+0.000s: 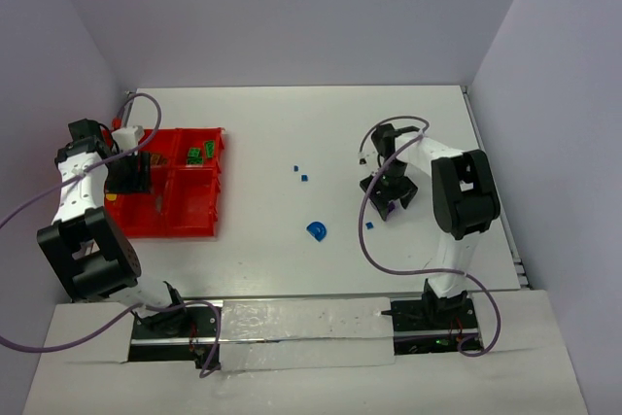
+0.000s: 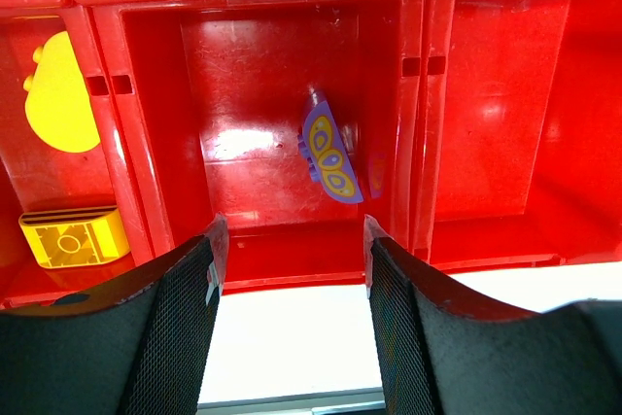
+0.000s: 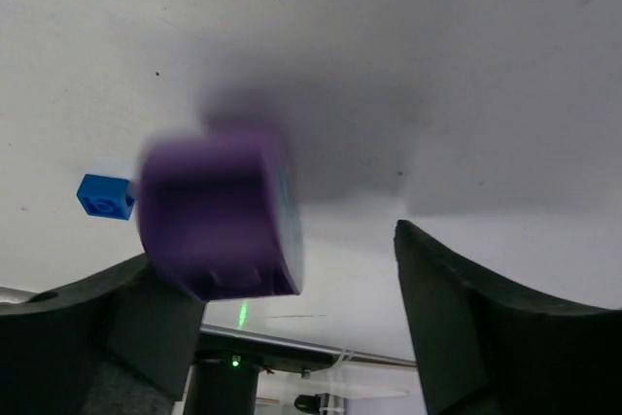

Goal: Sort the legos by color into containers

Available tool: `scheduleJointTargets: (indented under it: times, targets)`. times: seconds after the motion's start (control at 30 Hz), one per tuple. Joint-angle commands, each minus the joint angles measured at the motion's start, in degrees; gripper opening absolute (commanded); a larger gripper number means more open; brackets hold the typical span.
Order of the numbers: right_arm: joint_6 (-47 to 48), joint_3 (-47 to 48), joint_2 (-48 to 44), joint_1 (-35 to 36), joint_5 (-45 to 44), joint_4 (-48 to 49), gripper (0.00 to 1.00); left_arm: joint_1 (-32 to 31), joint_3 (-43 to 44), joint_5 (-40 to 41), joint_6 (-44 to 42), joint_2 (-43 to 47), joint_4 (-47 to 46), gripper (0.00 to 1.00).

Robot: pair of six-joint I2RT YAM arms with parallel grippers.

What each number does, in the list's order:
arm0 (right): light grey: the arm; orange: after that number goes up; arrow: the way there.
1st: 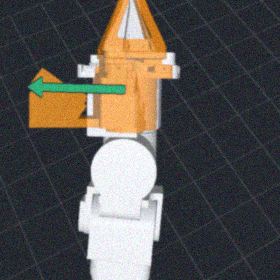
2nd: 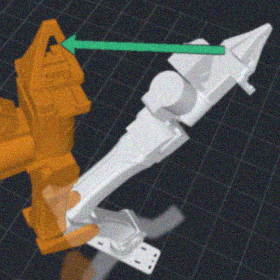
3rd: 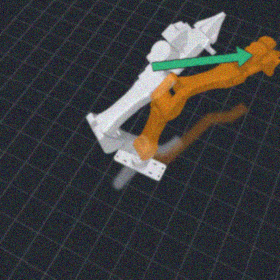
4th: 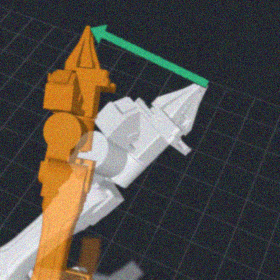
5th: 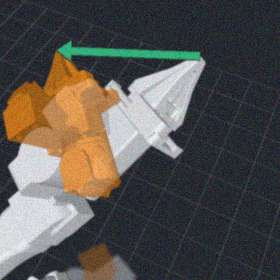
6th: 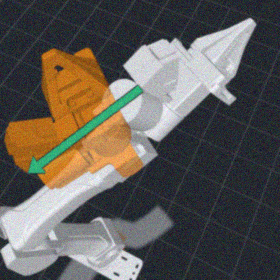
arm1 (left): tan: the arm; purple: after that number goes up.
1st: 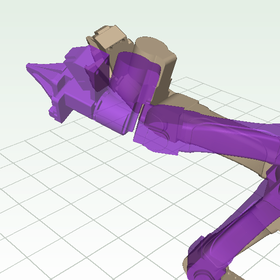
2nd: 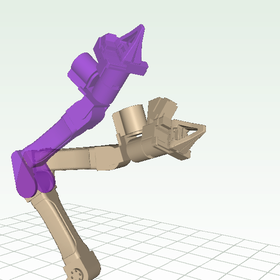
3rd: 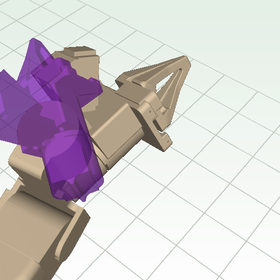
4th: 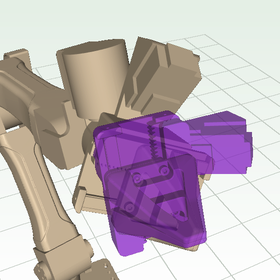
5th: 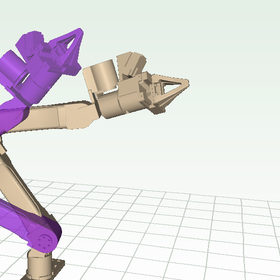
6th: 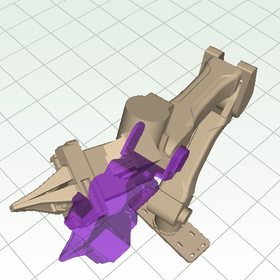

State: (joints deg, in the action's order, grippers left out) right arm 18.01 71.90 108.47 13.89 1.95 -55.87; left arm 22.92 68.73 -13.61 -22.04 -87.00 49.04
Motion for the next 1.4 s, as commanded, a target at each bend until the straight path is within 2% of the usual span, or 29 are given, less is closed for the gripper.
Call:
scheduleJointTargets:
  times: [0.0, 0.03, 0.1, 0.13, 0.23, 0.27, 0.3, 0.37, 0.4, 0.43, 0.6, 0.83, 0.93, 1.03, 1.07, 1.1, 1.17, 1.23, 1.27, 1.33, 1.37]
  targets:
    - [0.01, 1.58, 0.52, 0.42, 2.54, -1.15, 0.69, -0.33, 2.71, -0.1, 0.25, 2.19, -1.49, 0.64]
    - [0.28, 1.58, 0.45, 0.37, 3.37, -1.38, 0.64, -0.33, 2.73, -0.1, 0.18, 2.26, -1.63, 0.64]
    - [0.91, 1.64, 0.07, 0.41, 4.87, -1.65, 0.45, -0.27, 2.85, -0.23, 0.01, 2.66, -1.75, 0.64]
    - [1.24, 1.67, -0.19, 0.44, 5.59, -1.7, 0.38, -0.24, 2.9, -0.4, -0.02, 2.77, -1.63, 0.64]
    - [2.14, 2.14, -0.86, 0.35, 7.79, -2.05, 0.28, -0.18, 3.05, -1.81, -0.31, 3.6, -1.63, 0.64]
    - [2.2, 2.61, -0.98, 0.35, 8.19, -2.05, 0.29, -0.15, 3.08, -2.24, -0.43, 3.94, -1.66, 0.66]
    - [2.26, 3.09, -0.86, 0.35, 8.19, -2.11, 0.31, -0.27, 3.13, -2.79, -0.4, 4.2, -1.72, 0.67]
    - [1.78, 4.24, 0.04, 0.38, 6.98, -2.14, 0.54, -0.24, 3.6, -3.26, -0.62, 4.44, -1.55, 0.76]
    - [1.37, 4.91, 0.47, 0.3, 6.23, -2.14, 0.79, -0.24, 3.82, -3.44, -0.68, 4.43, -1.4, 0.78]
    - [1.12, 5.36, 0.81, 0.26, 5.64, -2.07, 1.0, -0.21, 3.99, -3.56, -0.67, 4.42, -1.25, 0.79]
    - [0.87, 8.93, 3.06, 0.27, 5.22, -1.85, 1.0, -0.24, 4.04, -4.74, -0.91, 5.92, -1.39, 0.83]
    - [5.48, 16.77, 8.51, 1.35, 8.16, -4.15, 0.98, -0.24, 5.1, -6.07, -1.25, 6.01, -0.74, 0.85]
    - [8.21, 17.75, 9.3, 2.22, 8.89, -4.89, 0.93, -0.24, 6.15, -7.37, -1.81, 6.14, 0.04, 0.98]
    - [9.83, 16.69, 9.24, 2.63, 8.63, -5.72, 0.82, -0.24, 7.16, -9.55, -2.21, 6.38, 0.86, 0.99]
    - [10.0, 16.61, 9.22, 2.56, 8.6, -5.89, 0.81, -0.24, 7.21, -10.28, -2.22, 6.41, 0.89, 0.99]
    - [10.22, 15.5, 8.76, 2.55, 8.54, -6.05, 0.68, -0.18, 7.8, -11.43, -1.89, 6.8, 0.75, 0.99]
    - [10.29, 14.8, 7.7, 2.55, 8.64, -6.16, 0.5, -0.22, 8.66, -13.23, -0.9, 7.26, 0.59, 0.99]
    - [9.09, 15.63, 6.51, 2.63, 10.21, -7.3, 0.2, -0.32, 10.23, -16.5, 1.36, 7.68, -0.5, 0.99]
    - [8.46, 16.43, 6.15, 2.51, 12.66, -8.56, 0.1, -0.52, 10.82, -17.69, 2.2, 7.79, -0.93, 0.99]
    - [6.41, 20.24, 4.62, 2.54, 18.42, -10.18, 0.0, -1.44, 13.02, -21.5, 4.81, 7.47, -1.39, 0.99]
    - [4.85, 20.38, 3.82, 2.55, 21.1, -9.98, 0.0, -2.13, 13.76, -22.46, 6.06, 7.3, -1.73, 0.99]
